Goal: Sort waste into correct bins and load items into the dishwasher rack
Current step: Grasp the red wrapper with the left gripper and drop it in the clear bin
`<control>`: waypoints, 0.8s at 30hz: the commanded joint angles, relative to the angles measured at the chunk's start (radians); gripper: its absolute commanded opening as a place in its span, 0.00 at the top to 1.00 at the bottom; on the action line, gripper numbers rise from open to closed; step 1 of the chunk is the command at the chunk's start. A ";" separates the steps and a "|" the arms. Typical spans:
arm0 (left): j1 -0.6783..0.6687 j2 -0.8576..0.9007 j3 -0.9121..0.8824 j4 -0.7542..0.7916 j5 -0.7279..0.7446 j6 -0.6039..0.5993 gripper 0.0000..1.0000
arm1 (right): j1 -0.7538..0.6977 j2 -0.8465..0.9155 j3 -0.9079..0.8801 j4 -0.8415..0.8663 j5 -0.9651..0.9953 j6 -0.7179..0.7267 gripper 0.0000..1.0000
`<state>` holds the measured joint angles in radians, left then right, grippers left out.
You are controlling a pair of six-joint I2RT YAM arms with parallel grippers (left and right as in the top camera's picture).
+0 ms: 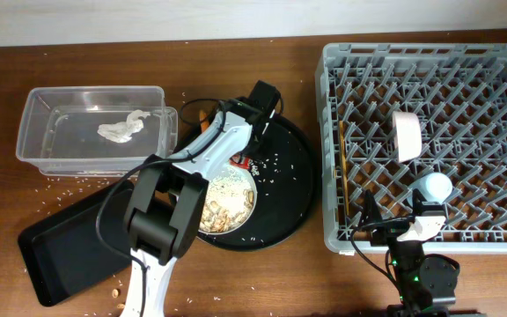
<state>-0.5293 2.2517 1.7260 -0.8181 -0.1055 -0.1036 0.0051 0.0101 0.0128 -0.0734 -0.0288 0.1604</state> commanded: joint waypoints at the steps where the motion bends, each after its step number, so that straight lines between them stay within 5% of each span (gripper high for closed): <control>1: 0.002 0.014 0.080 -0.068 -0.023 -0.009 1.00 | -0.005 -0.006 -0.007 0.000 -0.013 0.001 0.02; 4: 0.058 -0.074 0.307 -0.315 -0.080 -0.068 1.00 | -0.006 -0.006 -0.007 0.000 -0.013 0.001 0.02; 6: 0.229 -0.185 0.328 -0.407 -0.086 -0.094 1.00 | -0.006 -0.006 -0.007 0.000 -0.013 0.001 0.02; 11: 0.561 -0.146 0.183 -0.283 -0.012 -0.195 0.96 | -0.006 -0.006 -0.007 0.000 -0.013 0.001 0.02; 12: 0.574 -0.120 0.179 -0.265 -0.009 -0.195 0.62 | -0.006 -0.006 -0.007 0.000 -0.013 0.001 0.02; 13: 0.578 -0.115 0.180 -0.267 -0.003 -0.195 0.57 | -0.006 -0.006 -0.007 0.000 -0.013 0.001 0.02; 15: 0.578 -0.149 0.253 -0.351 0.016 -0.195 0.02 | -0.006 -0.006 -0.007 0.000 -0.013 0.001 0.02; 16: 0.578 -0.172 0.292 -0.397 0.062 -0.195 0.01 | -0.006 -0.006 -0.007 0.000 -0.013 0.001 0.02; 18: 0.521 -0.233 0.308 -0.457 0.169 -0.159 0.24 | -0.005 -0.006 -0.007 0.000 -0.013 0.001 0.02; 20: 0.364 -0.216 0.273 -0.460 0.058 -0.127 0.40 | -0.006 -0.006 -0.007 0.000 -0.013 0.001 0.02; 24: 0.228 -0.170 0.095 -0.315 0.045 -0.128 0.41 | -0.006 -0.006 -0.007 0.000 -0.013 0.001 0.02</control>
<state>-0.2695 2.0453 1.9331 -1.2022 -0.0338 -0.2466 0.0051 0.0101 0.0128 -0.0738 -0.0288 0.1608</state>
